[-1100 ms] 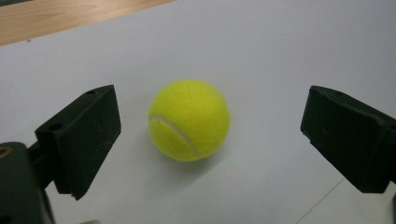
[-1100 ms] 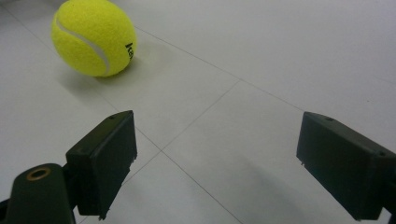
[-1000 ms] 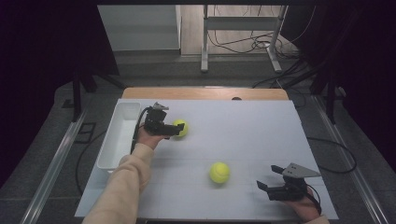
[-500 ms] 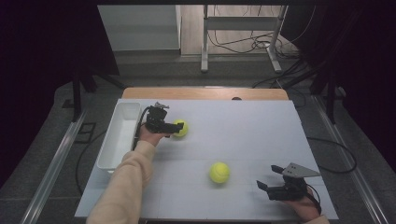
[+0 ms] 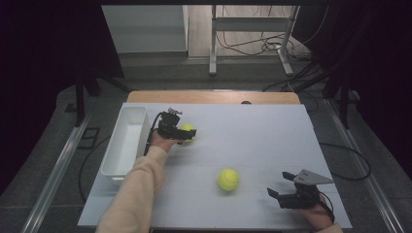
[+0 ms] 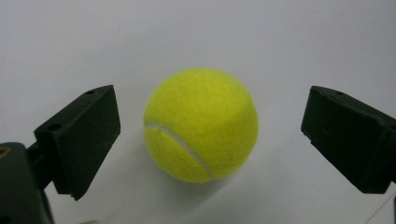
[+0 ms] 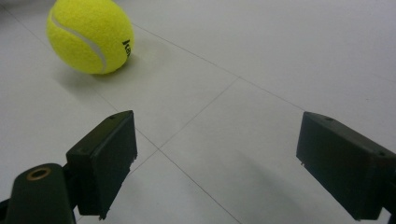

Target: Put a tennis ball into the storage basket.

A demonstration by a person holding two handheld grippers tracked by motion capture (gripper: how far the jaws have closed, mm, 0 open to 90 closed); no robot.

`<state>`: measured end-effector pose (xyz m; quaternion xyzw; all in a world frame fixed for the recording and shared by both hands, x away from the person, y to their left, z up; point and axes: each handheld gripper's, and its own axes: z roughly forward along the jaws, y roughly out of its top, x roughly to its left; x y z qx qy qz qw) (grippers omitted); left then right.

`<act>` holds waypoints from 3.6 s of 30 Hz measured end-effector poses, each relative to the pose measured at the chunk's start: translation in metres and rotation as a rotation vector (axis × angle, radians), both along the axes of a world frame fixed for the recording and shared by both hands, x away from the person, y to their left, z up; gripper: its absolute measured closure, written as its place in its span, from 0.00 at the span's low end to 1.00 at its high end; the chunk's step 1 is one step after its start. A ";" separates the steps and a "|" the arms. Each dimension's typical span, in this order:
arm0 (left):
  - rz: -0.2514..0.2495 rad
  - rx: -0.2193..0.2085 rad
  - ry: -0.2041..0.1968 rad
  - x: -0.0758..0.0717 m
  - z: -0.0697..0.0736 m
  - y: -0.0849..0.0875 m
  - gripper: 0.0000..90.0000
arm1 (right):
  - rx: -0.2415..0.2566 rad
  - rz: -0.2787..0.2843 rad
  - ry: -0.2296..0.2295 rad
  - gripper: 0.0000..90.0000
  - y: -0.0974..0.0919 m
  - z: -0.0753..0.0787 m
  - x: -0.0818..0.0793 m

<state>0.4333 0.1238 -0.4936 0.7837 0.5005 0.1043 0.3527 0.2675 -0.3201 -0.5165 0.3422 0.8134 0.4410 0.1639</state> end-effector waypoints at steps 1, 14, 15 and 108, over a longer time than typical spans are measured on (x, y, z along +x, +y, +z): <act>0.000 0.003 0.003 0.000 -0.001 -0.001 0.06 | 0.000 0.000 0.000 0.14 0.000 0.000 0.000; 0.000 0.005 0.027 0.006 -0.010 -0.003 0.09 | -0.002 -0.003 -0.001 0.14 -0.001 0.000 0.001; -0.004 0.005 0.028 0.006 -0.010 -0.004 0.09 | -0.002 -0.003 -0.001 0.14 -0.001 0.000 0.001; -0.009 -0.059 -0.179 -0.040 0.042 0.021 0.31 | -0.009 -0.013 -0.008 0.14 -0.002 0.000 0.000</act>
